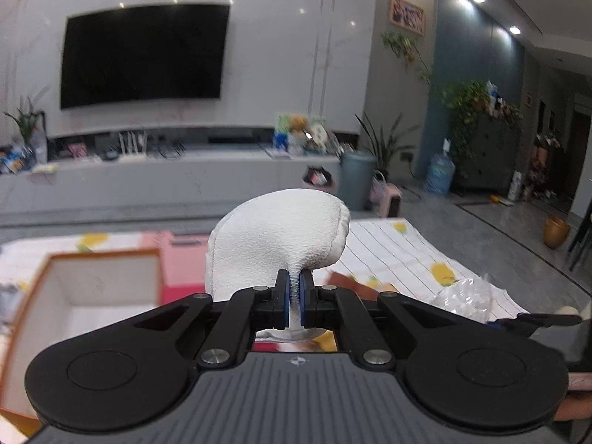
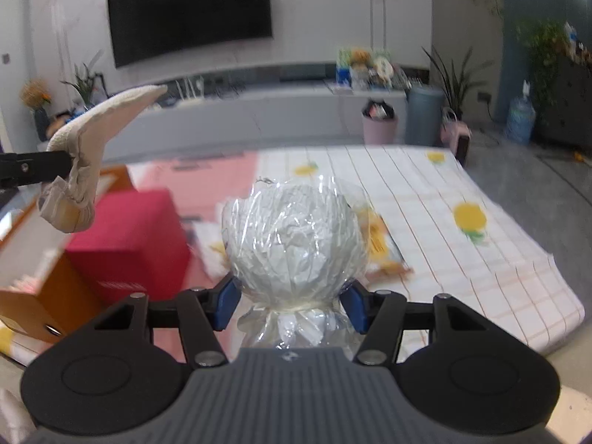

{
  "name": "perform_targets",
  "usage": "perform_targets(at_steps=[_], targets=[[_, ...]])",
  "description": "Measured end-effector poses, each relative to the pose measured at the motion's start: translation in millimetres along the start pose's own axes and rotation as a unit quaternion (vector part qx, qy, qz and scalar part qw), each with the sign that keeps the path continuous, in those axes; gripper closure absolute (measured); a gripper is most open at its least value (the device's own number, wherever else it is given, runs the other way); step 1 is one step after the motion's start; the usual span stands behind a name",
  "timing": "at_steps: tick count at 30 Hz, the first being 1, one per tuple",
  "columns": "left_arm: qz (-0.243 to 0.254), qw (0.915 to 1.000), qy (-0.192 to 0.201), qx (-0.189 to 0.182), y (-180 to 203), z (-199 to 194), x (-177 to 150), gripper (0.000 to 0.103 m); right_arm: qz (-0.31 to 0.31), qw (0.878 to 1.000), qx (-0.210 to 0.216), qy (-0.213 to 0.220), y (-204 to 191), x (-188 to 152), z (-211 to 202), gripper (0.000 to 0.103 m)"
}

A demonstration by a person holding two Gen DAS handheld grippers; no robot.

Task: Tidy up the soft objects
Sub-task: 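Lift the wrapped ball and white towel and carry both toward the orange box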

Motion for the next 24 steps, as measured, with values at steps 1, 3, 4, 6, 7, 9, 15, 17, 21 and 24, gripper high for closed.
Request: perform_targets(at_steps=[1,3,4,6,7,9,15,17,21,24], targets=[[0.001,1.0,0.006,0.007,-6,-7,2,0.098,-0.001,1.0,0.006,0.009,-6,4,-8,0.045],[0.002,0.9997,0.012,0.022,-20,-20,3,0.098,-0.009,0.999,0.019,0.029,-25,13,-23,0.045],[-0.001,0.9994,0.013,0.033,-28,-25,1,0.098,-0.016,0.999,0.026,0.039,-35,17,-30,0.045],[-0.011,0.9986,0.01,0.05,-46,-31,-3,0.098,-0.031,0.997,0.042,0.06,-59,25,-41,0.045],[-0.019,0.9981,0.007,0.058,-57,-34,-7,0.098,-0.036,0.996,0.052,0.068,-70,28,-45,0.045],[-0.029,0.9974,-0.002,0.065,-75,-36,-14,0.098,-0.039,0.993,0.074,0.078,-94,33,-49,0.045],[-0.072,0.9928,-0.036,0.089,-123,-13,-41,0.098,-0.041,0.99,0.106,0.082,-155,35,-39,0.045],[-0.082,0.991,-0.051,0.093,-135,0,-50,0.098,-0.034,0.99,0.113,0.08,-170,32,-31,0.045],[-0.098,0.9878,-0.077,0.093,-153,21,-66,0.098,-0.028,0.991,0.113,0.072,-183,30,-14,0.045],[-0.108,0.9859,-0.094,0.087,-161,28,-73,0.097,-0.035,0.992,0.105,0.065,-186,28,-2,0.045]])
Point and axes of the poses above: each gripper's, at about its wrist camera, not at the fingertips, and z roughly the way its jaws point, y to its right, x to its top, the point moved 1 cm from there along z, roughly the way its jaws point, and after that the axes turned 5 degrees about -x, right-handed, at the moved point
